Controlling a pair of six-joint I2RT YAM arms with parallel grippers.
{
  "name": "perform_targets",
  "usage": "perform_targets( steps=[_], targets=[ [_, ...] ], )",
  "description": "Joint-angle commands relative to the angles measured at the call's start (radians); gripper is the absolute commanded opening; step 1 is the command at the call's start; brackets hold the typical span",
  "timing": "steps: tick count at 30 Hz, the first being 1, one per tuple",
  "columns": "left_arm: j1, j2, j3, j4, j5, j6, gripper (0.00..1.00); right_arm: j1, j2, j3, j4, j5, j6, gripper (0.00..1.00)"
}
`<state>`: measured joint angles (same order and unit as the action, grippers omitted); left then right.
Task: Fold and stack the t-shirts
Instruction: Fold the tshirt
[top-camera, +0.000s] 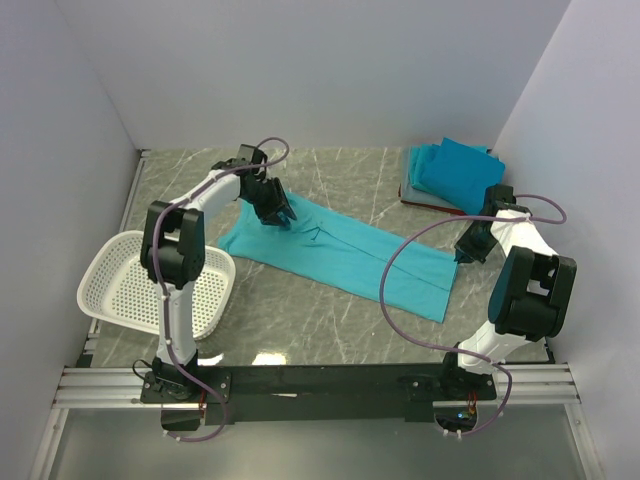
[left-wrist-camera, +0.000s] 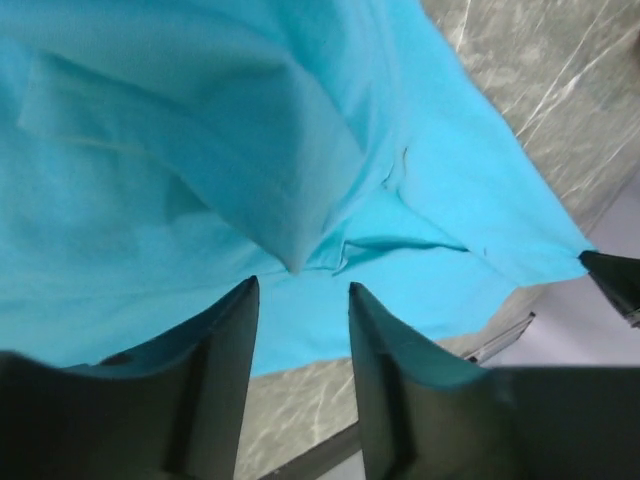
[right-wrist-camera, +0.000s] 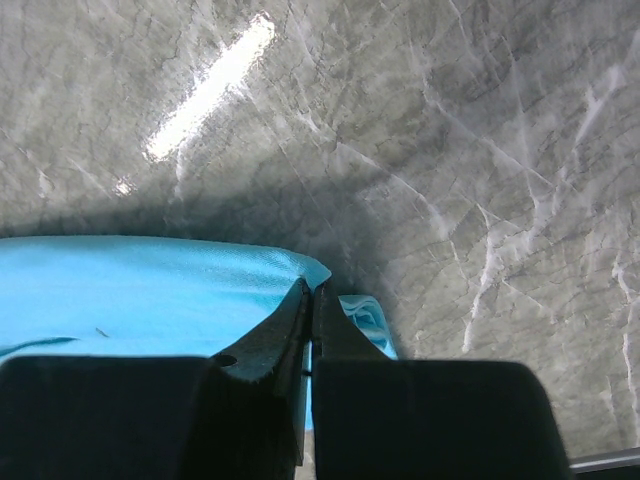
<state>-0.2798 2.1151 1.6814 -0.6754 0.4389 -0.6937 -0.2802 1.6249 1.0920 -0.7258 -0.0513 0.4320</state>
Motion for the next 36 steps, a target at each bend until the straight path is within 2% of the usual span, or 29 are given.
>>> perform_targets(
  steps=[1, 5, 8, 10, 20, 36],
  targets=[
    [0.034, -0.101, -0.012, -0.013, 0.017, -0.01, 0.53, -0.011, -0.033, 0.012, -0.007, 0.024, -0.009, 0.0],
    [0.122, -0.148, -0.046, 0.051, -0.026, -0.029, 0.52, -0.011, -0.03, 0.017, -0.008, 0.022, -0.007, 0.0],
    [0.146, -0.106, -0.02, 0.065, -0.057, -0.013, 0.47, -0.011, -0.027, 0.017, -0.007, 0.019, -0.007, 0.0],
    [0.145, -0.074, 0.02, 0.069, -0.074, 0.0, 0.42, -0.011, -0.026, 0.019, -0.011, 0.021, -0.009, 0.0],
    [0.13, 0.066, 0.124, 0.054, -0.137, 0.049, 0.36, -0.011, -0.025, 0.02, -0.011, 0.022, 0.001, 0.0],
    [0.062, 0.164, 0.208, -0.015, -0.273, 0.085, 0.35, -0.011, -0.002, 0.058, -0.026, 0.028, 0.001, 0.0]
  ],
)
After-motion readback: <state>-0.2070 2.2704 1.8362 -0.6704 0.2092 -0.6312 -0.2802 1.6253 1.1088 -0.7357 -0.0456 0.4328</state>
